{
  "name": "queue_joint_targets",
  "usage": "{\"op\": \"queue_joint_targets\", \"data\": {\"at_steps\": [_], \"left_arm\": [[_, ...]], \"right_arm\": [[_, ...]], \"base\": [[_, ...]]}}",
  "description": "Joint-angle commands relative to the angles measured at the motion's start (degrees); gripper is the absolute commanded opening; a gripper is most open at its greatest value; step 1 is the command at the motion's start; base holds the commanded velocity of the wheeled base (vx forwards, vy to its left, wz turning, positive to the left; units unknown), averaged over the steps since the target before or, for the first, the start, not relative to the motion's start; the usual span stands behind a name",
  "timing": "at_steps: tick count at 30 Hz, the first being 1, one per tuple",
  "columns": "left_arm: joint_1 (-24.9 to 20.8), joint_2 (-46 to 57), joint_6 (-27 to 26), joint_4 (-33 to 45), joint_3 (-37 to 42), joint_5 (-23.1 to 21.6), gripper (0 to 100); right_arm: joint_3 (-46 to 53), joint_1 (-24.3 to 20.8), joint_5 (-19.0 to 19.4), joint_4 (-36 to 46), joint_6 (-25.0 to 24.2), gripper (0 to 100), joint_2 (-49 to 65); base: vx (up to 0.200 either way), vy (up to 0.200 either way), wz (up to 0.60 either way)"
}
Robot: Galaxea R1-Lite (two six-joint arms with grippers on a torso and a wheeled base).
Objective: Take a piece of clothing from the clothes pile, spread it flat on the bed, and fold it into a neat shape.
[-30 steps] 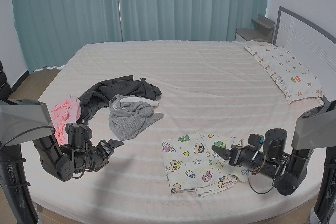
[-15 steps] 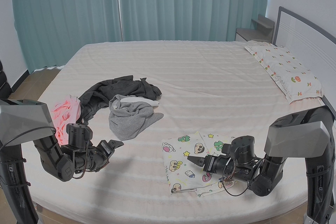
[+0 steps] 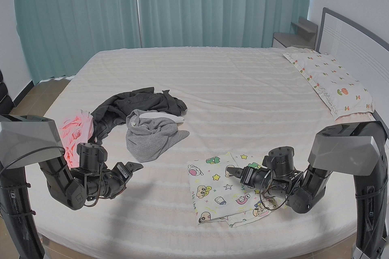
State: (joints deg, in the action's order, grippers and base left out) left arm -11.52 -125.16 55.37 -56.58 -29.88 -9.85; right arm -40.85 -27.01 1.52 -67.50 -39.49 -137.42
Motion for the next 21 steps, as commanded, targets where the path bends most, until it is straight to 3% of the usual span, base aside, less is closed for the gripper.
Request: {"op": "queue_joint_targets", "data": {"at_steps": [1, 11, 17, 21], "left_arm": [[-0.1, -0.1, 0.0, 0.0, -0.1, 0.0, 100], [0.0, -0.2, 0.0, 0.0, 0.0, 0.1, 100], [0.0, -0.2, 0.0, -0.1, 0.0, 0.1, 100], [0.0, -0.2, 0.0, 0.0, 0.0, 0.1, 100]], "right_arm": [[-3.3, 2.9, -2.0, -0.1, -0.1, 100, 0.1], [-18.3, 11.4, -4.1, 1.0, 0.3, 100, -6.5], [-16.7, 14.0, -4.0, 1.2, 0.3, 100, -4.8], [-8.3, 14.0, -2.7, 0.4, 0.4, 100, 1.4]], "base": [[0.000, 0.000, 0.00], [0.000, 0.000, 0.00], [0.000, 0.000, 0.00], [0.000, 0.000, 0.00]]}}
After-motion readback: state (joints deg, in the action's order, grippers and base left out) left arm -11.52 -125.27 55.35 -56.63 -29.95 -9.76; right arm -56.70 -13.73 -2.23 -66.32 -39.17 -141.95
